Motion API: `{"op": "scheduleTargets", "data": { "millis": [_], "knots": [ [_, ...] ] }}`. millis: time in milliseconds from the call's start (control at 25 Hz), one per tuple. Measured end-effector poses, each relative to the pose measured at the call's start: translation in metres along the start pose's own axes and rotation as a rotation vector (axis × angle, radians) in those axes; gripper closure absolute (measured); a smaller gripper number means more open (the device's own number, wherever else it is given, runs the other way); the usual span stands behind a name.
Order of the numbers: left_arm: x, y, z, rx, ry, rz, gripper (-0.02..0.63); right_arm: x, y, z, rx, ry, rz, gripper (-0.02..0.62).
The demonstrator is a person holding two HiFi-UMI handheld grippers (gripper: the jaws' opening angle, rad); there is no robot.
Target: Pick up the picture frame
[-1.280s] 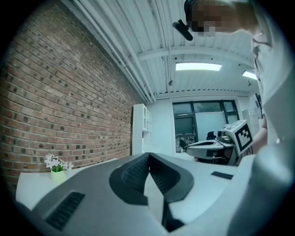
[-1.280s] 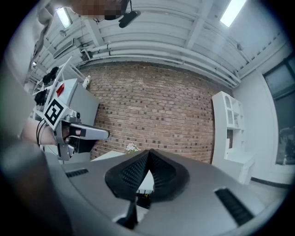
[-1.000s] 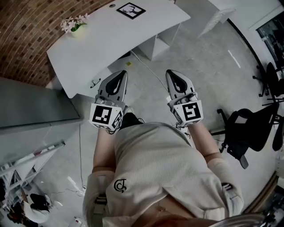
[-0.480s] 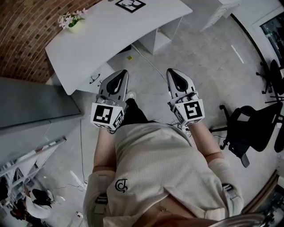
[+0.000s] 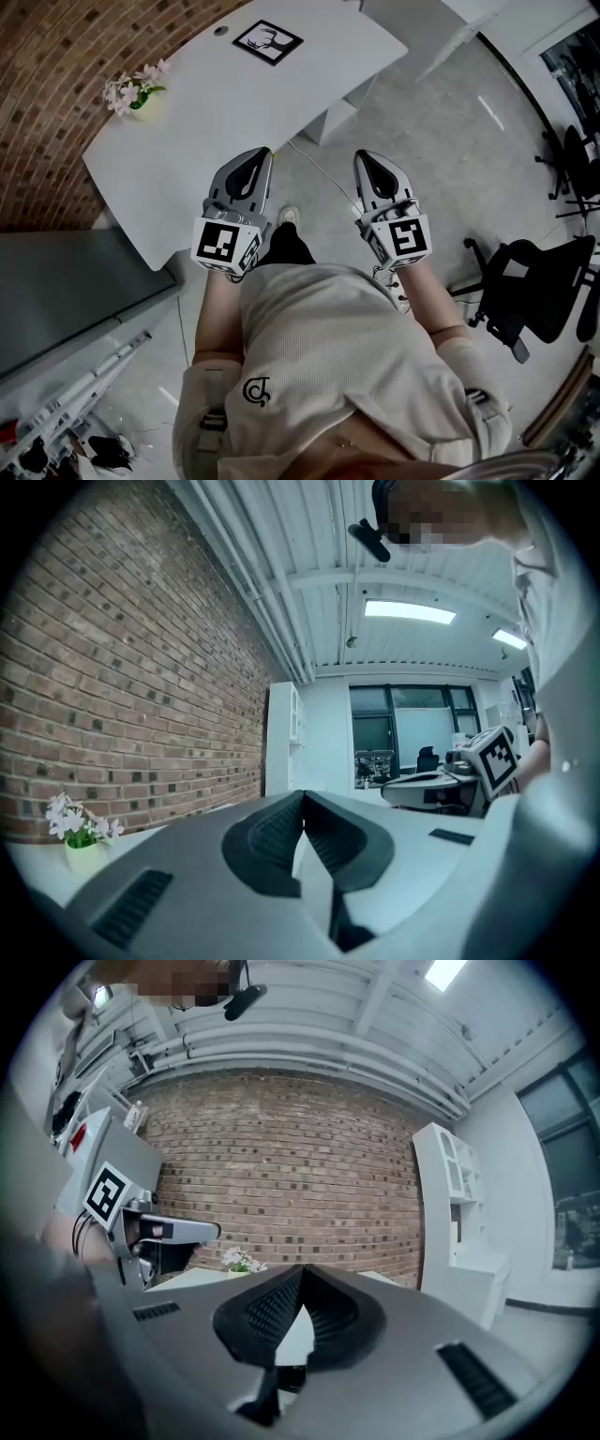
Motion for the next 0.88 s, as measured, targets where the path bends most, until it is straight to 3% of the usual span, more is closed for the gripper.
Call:
{"op": "scheduleTargets", "data": {
  "millis": [200, 400, 680, 880],
  "knots": [
    [0.082, -0.052, 0.012, -0.002, 0.002, -0.040, 0.594, -0.019, -0.097, 0.016, 0.025, 0.003, -0.048, 0.589],
    [0.155, -0.083, 0.022, -0.019, 0.042, -0.019, 0.594, -0.023, -0.174, 0.031, 0.053, 0.014, -0.039, 0.589],
    [0.208, -0.111, 0.012, -0.010, 0.100, 0.048, 0.594, -0.037, -0.251, 0.036, 0.101, 0.036, 0.026, 0.589],
    [0.230, -0.129, 0.007, -0.003, 0.119, 0.144, 0.594, -0.057, -0.301, 0.028, 0.127, 0.050, 0.115, 0.589]
  ]
}}
Point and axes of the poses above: the fingertips, and each gripper's own axes: y backward along the fingers, x to its left, z out of its top, the point moved 4 cm from there along y, backward along the fingers, and after that the axes turned 5 degrees about x, right-handed, at the moved point
